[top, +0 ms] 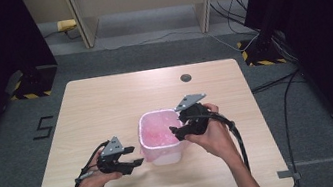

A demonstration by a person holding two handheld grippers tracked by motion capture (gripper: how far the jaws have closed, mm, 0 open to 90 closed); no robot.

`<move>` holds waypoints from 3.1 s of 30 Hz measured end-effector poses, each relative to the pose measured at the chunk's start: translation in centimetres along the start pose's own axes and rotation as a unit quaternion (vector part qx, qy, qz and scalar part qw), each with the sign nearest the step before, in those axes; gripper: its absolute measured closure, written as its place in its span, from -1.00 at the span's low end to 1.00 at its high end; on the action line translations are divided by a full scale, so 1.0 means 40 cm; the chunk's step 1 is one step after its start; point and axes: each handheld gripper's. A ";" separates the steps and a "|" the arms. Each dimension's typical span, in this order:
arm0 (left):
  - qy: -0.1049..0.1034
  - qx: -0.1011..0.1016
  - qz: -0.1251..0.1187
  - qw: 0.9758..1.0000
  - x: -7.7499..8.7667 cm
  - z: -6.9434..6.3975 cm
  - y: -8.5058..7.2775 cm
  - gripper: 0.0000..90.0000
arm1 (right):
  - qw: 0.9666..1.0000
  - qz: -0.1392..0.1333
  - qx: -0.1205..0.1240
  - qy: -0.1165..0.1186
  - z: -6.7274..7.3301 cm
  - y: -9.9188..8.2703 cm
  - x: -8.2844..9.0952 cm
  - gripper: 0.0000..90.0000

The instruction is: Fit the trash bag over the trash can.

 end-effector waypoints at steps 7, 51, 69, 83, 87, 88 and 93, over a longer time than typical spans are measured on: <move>0.020 0.015 -0.007 1.000 0.040 0.015 -0.028 -0.21 | 0.996 -0.052 -0.062 -0.034 -0.066 -0.044 0.038 -0.39; 0.090 0.077 -0.010 0.993 0.081 0.070 -0.111 -0.63 | 0.988 -0.066 -0.139 -0.023 -0.085 -0.336 -0.043 -0.50; 0.088 0.073 0.023 0.993 0.070 0.072 -0.123 -0.63 | 0.991 -0.031 -0.128 -0.025 -0.059 -0.399 -0.048 -0.51; 0.090 0.061 0.043 0.993 0.061 0.073 -0.133 -0.64 | 0.993 0.001 -0.119 -0.026 -0.042 -0.441 -0.051 -0.54; 0.092 0.051 0.040 0.994 0.057 0.072 -0.137 -0.68 | 0.992 0.006 -0.124 -0.026 -0.041 -0.455 -0.047 -0.54; 0.092 0.051 0.038 0.994 0.057 0.072 -0.138 -0.68 | 0.992 0.008 -0.124 -0.025 -0.040 -0.458 -0.047 -0.54; 0.089 0.044 0.029 0.995 0.056 0.073 -0.143 -0.71 | 0.992 0.019 -0.124 -0.025 -0.037 -0.481 -0.042 -0.55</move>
Point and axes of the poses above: each handheld gripper's, and its own axes: x roughly backward along the jaws, y roughly out of its top, z roughly to its left, and after that the axes turned 11 degrees about -y, right-handed
